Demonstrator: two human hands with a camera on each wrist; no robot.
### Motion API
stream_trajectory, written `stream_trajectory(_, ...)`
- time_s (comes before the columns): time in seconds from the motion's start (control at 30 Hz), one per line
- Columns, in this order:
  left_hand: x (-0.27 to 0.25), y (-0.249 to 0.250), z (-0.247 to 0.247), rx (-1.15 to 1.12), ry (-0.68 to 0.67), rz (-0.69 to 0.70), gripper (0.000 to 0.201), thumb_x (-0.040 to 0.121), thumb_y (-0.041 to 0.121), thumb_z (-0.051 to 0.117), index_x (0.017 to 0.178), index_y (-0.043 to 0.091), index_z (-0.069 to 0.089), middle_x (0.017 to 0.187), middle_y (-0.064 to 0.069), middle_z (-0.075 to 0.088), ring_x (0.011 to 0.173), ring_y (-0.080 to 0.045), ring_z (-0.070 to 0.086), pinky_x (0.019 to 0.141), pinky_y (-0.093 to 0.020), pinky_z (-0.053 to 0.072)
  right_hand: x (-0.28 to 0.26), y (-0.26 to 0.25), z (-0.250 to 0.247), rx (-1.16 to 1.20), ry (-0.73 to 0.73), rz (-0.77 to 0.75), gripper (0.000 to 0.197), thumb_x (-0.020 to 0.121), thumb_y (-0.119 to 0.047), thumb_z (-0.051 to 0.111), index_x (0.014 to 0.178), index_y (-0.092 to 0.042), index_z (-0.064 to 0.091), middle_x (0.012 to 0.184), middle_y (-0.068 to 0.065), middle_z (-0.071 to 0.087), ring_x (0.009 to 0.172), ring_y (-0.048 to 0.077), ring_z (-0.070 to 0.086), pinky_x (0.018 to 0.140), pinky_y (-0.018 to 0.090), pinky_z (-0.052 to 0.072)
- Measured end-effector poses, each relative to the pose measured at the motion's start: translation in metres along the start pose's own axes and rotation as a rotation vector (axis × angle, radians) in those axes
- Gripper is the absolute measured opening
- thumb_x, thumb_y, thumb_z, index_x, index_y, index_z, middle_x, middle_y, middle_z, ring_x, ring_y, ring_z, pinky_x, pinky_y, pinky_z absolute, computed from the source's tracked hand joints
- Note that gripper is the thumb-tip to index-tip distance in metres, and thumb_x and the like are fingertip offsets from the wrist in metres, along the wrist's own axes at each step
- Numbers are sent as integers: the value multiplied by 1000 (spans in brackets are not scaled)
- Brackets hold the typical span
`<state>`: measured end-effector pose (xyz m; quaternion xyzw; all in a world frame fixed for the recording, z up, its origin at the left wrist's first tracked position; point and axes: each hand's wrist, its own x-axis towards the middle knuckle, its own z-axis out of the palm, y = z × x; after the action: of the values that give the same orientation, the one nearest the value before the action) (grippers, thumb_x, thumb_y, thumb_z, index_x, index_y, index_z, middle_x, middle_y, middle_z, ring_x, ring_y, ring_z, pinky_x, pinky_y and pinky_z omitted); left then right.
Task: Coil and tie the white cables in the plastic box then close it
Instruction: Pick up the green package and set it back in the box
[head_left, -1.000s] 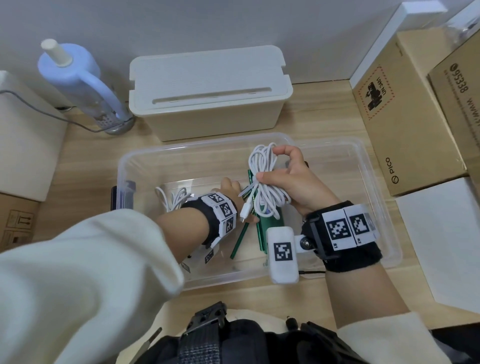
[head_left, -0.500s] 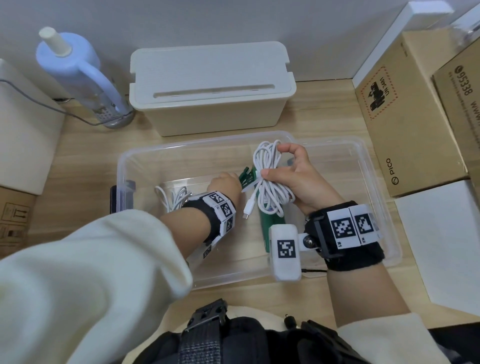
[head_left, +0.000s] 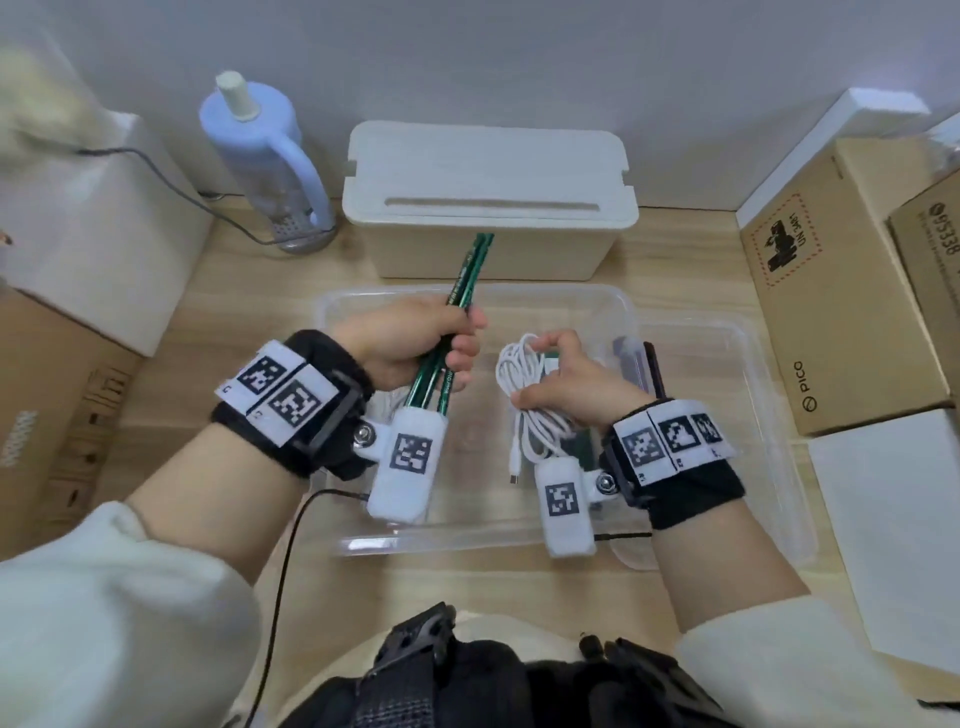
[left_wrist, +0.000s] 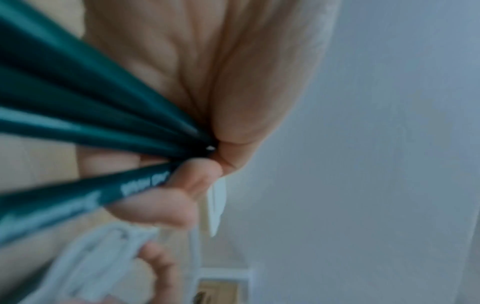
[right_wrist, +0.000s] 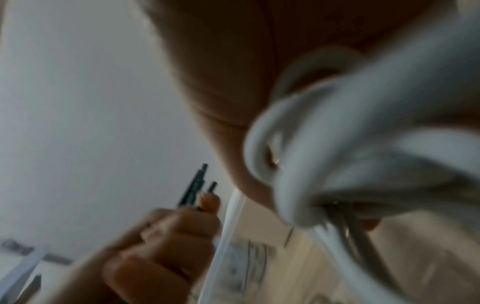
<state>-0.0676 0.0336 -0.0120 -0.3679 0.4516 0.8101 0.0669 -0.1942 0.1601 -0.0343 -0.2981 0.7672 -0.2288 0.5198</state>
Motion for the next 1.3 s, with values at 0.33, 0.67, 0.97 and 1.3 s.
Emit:
stream_trajectory(0.33, -28, -27, -19, -544, 156, 144, 15, 98, 11, 32, 93, 12, 46, 48, 5, 38, 32, -2, 29, 29, -11, 24, 24, -10, 6, -53, 162, 169, 50, 80, -27, 65, 123, -18, 41, 116, 4, 50, 103, 23, 50, 92, 42, 47)
stream_trajectory(0.67, -16, -42, -22, -632, 122, 74, 12, 98, 14, 34, 96, 12, 46, 50, 4, 40, 31, -3, 31, 28, -12, 26, 44, -11, 16, -702, 75, 289, 28, 81, -29, 64, 105, -14, 65, 102, 8, 62, 104, 33, 57, 93, 52, 45)
stream_trajectory(0.97, -21, -47, -31, -635, 155, 109, 12, 97, 11, 35, 99, 11, 47, 54, 3, 40, 32, -2, 31, 28, -12, 26, 54, -6, 35, -810, 245, 413, 60, 89, -15, 46, 135, 6, 15, 131, 22, 44, 117, 34, 50, 70, 41, 34)
stream_trajectory(1.3, -24, -51, -17, -541, 254, 179, 8, 96, 10, 42, 92, 7, 48, 72, -2, 47, 32, 0, 34, 31, -10, 29, 23, -51, 22, -515, 120, 69, 70, 73, -18, 71, 132, -22, 34, 106, 6, 58, 84, 23, 58, 70, 29, 48)
